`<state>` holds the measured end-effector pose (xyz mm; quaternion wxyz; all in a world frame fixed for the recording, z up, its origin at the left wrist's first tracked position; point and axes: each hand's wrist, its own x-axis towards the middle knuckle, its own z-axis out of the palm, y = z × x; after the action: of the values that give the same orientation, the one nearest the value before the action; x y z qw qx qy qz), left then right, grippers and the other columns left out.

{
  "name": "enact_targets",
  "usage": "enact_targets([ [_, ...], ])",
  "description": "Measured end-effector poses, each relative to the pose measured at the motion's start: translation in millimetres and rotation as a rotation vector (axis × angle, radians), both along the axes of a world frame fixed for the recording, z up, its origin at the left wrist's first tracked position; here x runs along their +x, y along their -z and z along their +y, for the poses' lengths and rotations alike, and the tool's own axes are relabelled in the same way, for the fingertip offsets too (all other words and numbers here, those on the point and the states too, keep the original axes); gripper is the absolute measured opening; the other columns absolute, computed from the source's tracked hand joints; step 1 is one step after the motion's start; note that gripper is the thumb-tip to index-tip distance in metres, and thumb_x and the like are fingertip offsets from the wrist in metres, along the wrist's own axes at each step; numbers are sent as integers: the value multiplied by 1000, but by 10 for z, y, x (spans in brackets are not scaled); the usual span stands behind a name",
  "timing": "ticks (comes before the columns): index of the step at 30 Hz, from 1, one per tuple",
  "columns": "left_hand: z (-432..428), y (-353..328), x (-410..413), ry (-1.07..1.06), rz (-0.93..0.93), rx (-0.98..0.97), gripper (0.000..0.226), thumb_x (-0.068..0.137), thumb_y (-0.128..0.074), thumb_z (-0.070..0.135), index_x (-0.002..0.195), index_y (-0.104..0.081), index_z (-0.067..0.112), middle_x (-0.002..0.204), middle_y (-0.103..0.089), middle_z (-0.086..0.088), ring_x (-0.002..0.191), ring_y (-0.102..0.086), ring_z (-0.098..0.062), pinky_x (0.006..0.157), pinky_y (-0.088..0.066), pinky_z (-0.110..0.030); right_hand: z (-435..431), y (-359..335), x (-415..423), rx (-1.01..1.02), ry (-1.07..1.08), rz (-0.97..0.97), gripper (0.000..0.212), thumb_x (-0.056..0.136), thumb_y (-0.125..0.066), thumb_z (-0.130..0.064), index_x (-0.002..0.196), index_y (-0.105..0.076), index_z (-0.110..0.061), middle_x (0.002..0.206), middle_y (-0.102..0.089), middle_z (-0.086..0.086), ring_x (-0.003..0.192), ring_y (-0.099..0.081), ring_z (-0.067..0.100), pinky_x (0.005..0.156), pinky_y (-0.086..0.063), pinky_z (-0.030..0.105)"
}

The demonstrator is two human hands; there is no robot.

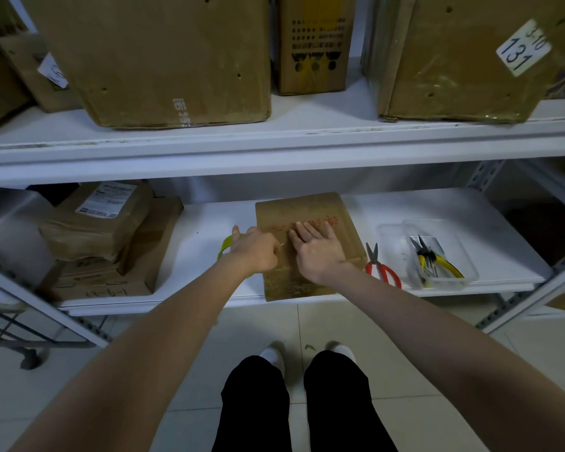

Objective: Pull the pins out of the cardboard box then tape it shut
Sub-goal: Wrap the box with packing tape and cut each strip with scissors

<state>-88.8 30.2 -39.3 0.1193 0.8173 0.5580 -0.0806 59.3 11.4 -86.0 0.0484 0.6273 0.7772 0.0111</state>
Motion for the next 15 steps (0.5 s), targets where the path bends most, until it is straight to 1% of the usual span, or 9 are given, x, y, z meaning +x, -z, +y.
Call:
enact_targets([
  [3,-28,5,-23,-9,-35,-17,37,86,-48,13,111,-68,29,122,-60,-3,129,-37,-27,114,-3,-61,-71,62,-57,20,88,65,57,101,-24,-34,154,-13,-15,161,-6,6,149,-4,19,117,3,51],
  [6,-59,0,-58,-24,-57,-36,42,87,-47,11,119,-65,31,129,-56,-3,133,-33,-27,114,-1,-60,-45,84,-14,4,250,226,60,102,-25,-37,153,-11,-11,161,-8,7,149,-6,20,119,-4,49],
  [8,-66,2,-52,-18,-64,-37,42,88,-47,11,120,-65,31,130,-57,-1,134,-33,-26,113,0,-59,-18,40,54,112,185,264,57,100,-34,-30,152,-20,-11,159,-18,9,147,-18,23,119,-11,47],
  [9,-57,2,-42,-16,-71,-36,40,87,-47,11,117,-66,30,127,-59,0,132,-35,-25,113,0,-60,-18,5,70,173,66,272,52,98,-40,-23,148,-32,-12,154,-31,10,142,-32,25,118,-20,46],
  [11,-47,-5,-26,-21,-71,-40,33,85,-47,11,103,-70,26,112,-63,-1,124,-42,-26,113,-3,-61,-57,-35,42,160,-182,258,40,91,-45,-11,130,-56,-12,131,-58,10,117,-57,27,103,-41,42],
  [12,-49,-7,-22,-25,-68,-42,30,84,-47,11,97,-71,24,105,-63,-2,120,-44,-26,113,-4,-61,-93,-47,9,114,-229,231,36,91,-44,-10,123,-60,-11,121,-63,9,105,-61,28,91,-47,40],
  [13,-44,-11,-18,-28,-70,-42,30,83,-47,11,95,-71,24,102,-63,-2,118,-45,-26,113,-5,-61,-109,-45,-18,78,-215,219,35,92,-42,-11,122,-60,-11,119,-63,8,100,-62,29,82,-49,38],
  [14,-48,-6,-16,-32,-76,-43,32,83,-47,11,96,-72,26,104,-64,-1,119,-45,-26,113,-4,-61,-108,-28,-36,64,-171,224,36,93,-40,-13,124,-57,-11,122,-61,8,100,-62,29,77,-50,37],
  [15,-50,-2,-10,-37,-83,-40,36,84,-46,10,101,-72,29,109,-64,1,122,-44,-26,113,-2,-61,-87,-17,-39,66,-124,240,37,94,-38,-14,128,-55,-11,128,-58,7,103,-61,29,79,-51,37],
])
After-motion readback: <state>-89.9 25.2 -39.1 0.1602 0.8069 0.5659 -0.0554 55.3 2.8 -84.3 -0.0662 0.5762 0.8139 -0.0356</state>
